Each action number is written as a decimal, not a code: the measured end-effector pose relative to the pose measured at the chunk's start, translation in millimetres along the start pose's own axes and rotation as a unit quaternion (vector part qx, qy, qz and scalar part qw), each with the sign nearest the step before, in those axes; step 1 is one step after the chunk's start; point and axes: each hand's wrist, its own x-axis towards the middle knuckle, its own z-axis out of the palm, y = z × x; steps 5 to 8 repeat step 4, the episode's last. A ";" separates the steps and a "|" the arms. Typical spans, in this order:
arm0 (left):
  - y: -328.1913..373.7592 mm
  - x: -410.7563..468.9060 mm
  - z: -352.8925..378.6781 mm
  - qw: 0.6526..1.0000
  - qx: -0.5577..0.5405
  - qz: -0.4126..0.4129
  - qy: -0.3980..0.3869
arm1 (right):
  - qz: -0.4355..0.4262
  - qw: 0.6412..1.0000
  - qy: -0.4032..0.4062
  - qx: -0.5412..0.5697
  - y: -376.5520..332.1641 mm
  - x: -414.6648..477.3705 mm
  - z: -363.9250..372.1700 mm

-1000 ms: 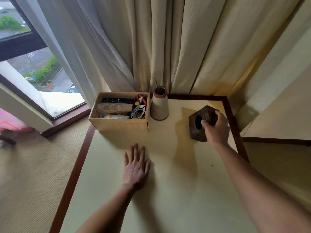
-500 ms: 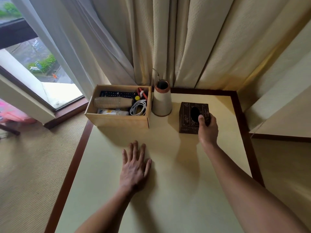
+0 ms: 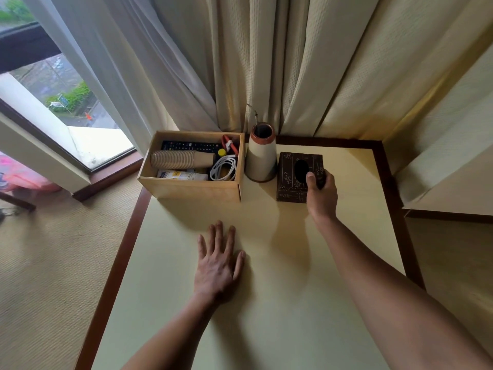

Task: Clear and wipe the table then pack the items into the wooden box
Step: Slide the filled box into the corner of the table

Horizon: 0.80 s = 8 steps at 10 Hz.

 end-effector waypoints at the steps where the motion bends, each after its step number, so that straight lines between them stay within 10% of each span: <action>1: 0.7 0.2 -1.6 1.000 -0.001 0.003 -0.004 | -0.003 1.000 -0.005 -0.006 1.9 2.0 0.0; 8: -0.2 6.5 -9.1 0.999 -0.026 -0.003 -0.035 | -0.045 0.996 0.013 -0.081 -8.7 -13.7 -10.3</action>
